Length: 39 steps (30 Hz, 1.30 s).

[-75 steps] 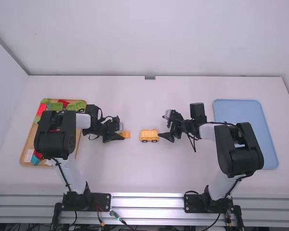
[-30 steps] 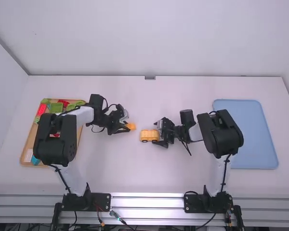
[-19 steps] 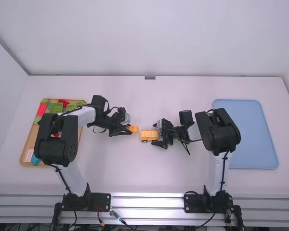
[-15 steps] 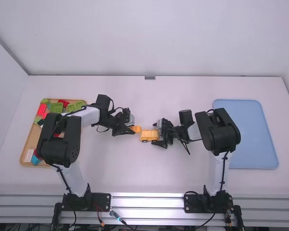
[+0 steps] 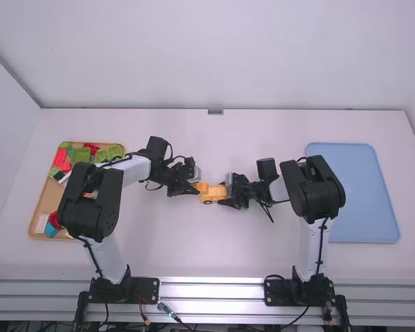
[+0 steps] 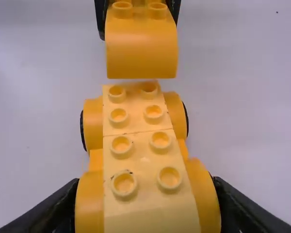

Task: Assemble lego blocks to make yellow taxi

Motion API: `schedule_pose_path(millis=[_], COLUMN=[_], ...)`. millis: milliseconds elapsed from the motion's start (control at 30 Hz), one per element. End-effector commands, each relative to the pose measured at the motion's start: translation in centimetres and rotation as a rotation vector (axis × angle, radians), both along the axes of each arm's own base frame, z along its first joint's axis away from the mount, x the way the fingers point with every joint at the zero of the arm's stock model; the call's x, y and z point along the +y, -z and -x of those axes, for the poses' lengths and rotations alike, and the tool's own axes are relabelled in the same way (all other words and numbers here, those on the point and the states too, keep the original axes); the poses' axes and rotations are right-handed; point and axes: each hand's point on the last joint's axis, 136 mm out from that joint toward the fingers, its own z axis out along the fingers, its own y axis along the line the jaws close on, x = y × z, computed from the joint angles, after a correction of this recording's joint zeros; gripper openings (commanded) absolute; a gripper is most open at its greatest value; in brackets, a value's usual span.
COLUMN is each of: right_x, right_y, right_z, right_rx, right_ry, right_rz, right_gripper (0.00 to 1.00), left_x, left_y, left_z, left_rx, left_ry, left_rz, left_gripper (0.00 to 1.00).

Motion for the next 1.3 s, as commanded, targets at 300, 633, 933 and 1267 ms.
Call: schedule_pose_path(millis=[300, 633, 933, 1267], right_x=[0.1, 0.3, 0.3, 0.3], right_y=[0.0, 0.0, 0.0, 0.1], right_z=[0.0, 0.3, 0.3, 0.3], right_rx=[0.015, 0.019, 0.019, 0.023], right_ry=[-0.006, -0.013, -0.012, -0.012], right_rz=[-0.011, -0.009, -0.01, -0.009], right_gripper=[0.48, 0.47, 0.47, 0.47], left_x=[-1.2, -3.4, -3.6, -3.7], left_y=[-1.4, -0.2, 0.1, 0.4], left_z=[0.6, 0.8, 0.7, 0.4], left_rx=[-0.011, -0.003, 0.011, 0.019], left_ry=[0.023, -0.017, -0.065, -0.131], left_rz=[0.102, 0.069, 0.107, 0.146], left_gripper=[0.02, 0.02, 0.02, 0.02])
